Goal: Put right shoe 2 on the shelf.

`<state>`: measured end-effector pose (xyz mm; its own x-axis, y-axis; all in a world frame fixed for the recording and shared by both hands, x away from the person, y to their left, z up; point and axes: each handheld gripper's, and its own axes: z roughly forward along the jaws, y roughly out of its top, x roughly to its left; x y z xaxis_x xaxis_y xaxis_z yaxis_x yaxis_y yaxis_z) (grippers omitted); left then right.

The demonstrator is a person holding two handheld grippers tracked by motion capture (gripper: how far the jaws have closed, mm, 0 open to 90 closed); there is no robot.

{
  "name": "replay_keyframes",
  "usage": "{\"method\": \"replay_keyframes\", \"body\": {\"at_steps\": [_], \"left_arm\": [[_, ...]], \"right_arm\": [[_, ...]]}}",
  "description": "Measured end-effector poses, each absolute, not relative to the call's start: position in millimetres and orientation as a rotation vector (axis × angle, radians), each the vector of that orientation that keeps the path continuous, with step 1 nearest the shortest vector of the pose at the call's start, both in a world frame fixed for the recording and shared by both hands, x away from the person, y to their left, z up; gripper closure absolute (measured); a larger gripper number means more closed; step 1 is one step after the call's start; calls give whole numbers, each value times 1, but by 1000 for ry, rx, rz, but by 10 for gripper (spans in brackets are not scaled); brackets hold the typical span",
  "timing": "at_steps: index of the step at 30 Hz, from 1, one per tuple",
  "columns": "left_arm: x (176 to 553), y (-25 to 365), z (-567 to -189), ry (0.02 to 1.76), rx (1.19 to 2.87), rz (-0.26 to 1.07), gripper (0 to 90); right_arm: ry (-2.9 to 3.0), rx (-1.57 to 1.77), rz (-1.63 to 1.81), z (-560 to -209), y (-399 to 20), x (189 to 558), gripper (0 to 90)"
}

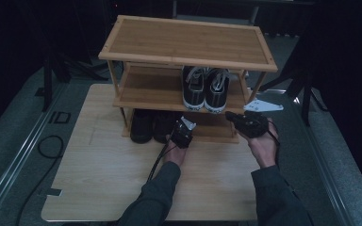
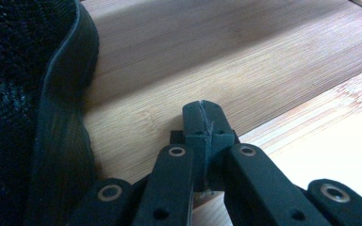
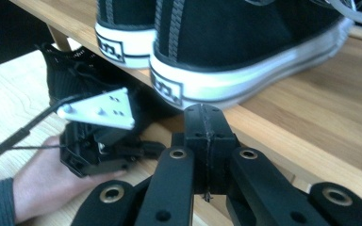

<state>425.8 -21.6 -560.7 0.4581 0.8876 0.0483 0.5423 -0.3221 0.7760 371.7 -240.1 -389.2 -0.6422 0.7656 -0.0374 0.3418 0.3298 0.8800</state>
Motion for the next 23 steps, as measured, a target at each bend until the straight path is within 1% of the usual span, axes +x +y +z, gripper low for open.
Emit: {"method": "replay_keyframes", "body": {"at_steps": [2, 23], "left_arm": [[426, -22, -561, 1190, 2004, 625, 900], [426, -22, -561, 1177, 2013, 635, 899]], "right_arm": [[2150, 987, 1254, -391, -245, 371, 876], [2191, 1131, 1230, -434, -267, 368, 874]]}}
